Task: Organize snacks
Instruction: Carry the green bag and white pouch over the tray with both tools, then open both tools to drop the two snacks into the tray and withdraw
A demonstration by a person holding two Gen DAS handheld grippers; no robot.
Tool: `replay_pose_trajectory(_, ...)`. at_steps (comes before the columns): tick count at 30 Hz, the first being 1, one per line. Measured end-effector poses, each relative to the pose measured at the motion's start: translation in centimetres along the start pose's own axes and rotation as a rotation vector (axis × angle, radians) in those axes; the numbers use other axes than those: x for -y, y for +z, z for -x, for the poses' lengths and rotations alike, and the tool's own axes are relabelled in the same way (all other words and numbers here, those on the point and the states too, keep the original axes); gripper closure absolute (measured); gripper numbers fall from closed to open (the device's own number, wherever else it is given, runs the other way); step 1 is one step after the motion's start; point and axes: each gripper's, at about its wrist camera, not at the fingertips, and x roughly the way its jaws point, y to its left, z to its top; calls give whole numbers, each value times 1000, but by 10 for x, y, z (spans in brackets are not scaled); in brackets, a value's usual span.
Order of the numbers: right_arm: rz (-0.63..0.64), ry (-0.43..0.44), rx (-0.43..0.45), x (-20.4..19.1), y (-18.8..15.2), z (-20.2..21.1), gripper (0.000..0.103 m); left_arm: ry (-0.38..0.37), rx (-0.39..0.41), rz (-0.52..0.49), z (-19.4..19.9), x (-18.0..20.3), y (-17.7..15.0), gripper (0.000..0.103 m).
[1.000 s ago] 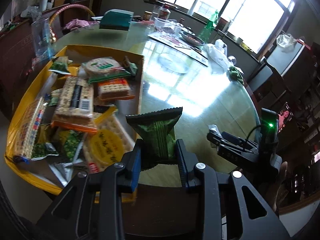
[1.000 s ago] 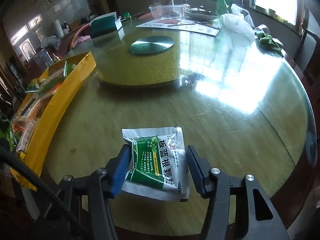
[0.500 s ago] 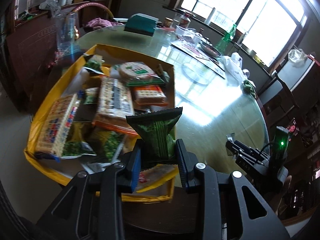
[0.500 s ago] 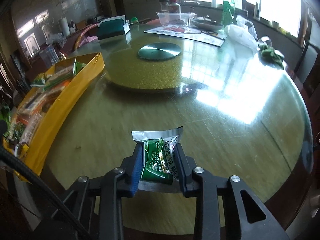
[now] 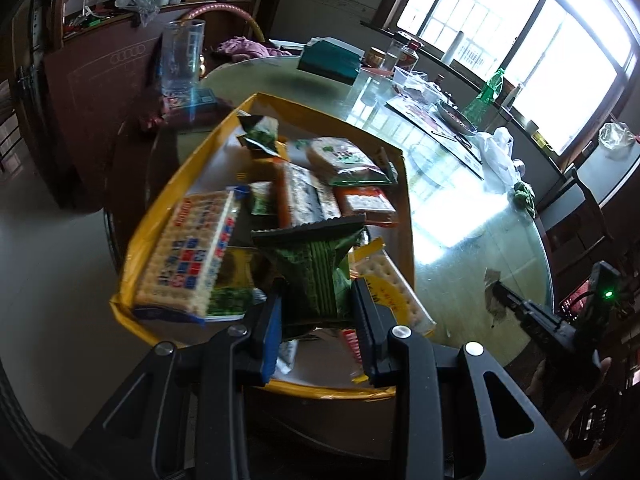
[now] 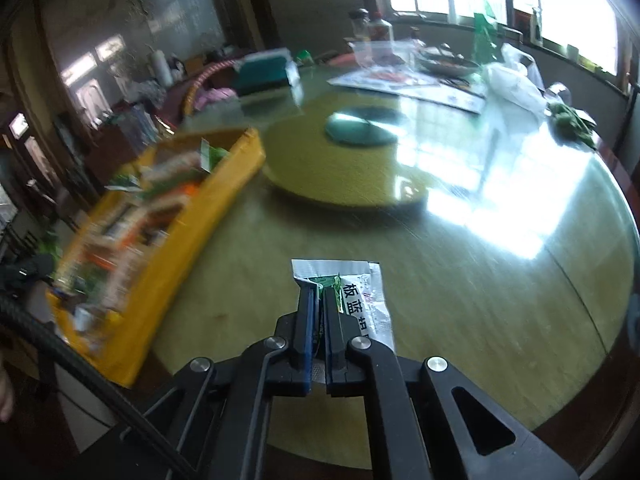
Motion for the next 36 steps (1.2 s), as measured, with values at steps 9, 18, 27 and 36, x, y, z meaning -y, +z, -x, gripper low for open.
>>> replay_pose_trajectory(9, 127, 197, 20, -74, 33, -5, 102, 11, -54, -48, -1, -6, -5, 69)
replay_pose_trajectory(18, 207, 314, -49, -132, 52, -45, 102, 41, -81, -19, -10, -27, -6, 69)
replay_pose_trajectory(27, 197, 306, -98, -146, 52, -80, 98, 39, -78, 23, -23, -39, -6, 68)
replay_pose_trajectory(36, 120, 313, -12, -132, 46, -44, 30, 60, 59, -69, -3, -11, -16, 22)
